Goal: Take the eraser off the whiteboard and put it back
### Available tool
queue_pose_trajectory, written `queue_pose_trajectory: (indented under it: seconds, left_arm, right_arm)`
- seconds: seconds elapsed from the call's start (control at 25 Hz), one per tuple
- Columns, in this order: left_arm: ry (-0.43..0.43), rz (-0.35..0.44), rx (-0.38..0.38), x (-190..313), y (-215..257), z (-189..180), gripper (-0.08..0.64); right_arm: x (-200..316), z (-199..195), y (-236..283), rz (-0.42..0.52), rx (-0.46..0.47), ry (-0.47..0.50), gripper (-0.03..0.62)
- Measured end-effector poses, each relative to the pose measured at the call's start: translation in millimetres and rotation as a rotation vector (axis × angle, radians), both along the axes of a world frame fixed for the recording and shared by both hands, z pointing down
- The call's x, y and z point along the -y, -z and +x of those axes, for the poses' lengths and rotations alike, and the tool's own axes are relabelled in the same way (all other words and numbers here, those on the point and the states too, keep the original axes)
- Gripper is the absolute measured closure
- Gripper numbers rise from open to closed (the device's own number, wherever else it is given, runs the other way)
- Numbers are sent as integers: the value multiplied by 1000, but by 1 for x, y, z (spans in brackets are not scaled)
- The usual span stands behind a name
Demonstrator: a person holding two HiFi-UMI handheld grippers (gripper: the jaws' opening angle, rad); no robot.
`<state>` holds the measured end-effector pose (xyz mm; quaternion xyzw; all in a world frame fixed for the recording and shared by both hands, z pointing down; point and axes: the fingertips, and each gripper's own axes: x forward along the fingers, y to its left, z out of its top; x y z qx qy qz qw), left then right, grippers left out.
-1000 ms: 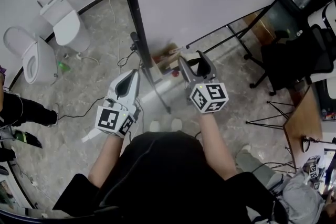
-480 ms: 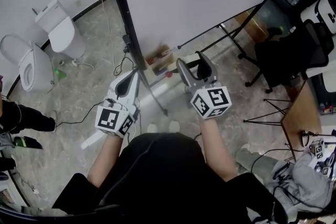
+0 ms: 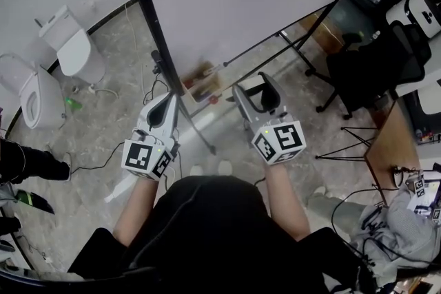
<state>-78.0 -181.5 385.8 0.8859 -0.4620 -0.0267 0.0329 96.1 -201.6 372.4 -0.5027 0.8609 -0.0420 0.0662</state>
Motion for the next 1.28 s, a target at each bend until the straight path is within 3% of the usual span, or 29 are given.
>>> queue_pose_trajectory:
  seconds: [1.28]
  left_arm:
    - [27, 21, 33, 16, 2, -7, 558]
  right_arm:
    - [-11, 10, 20, 50, -88, 9, 293]
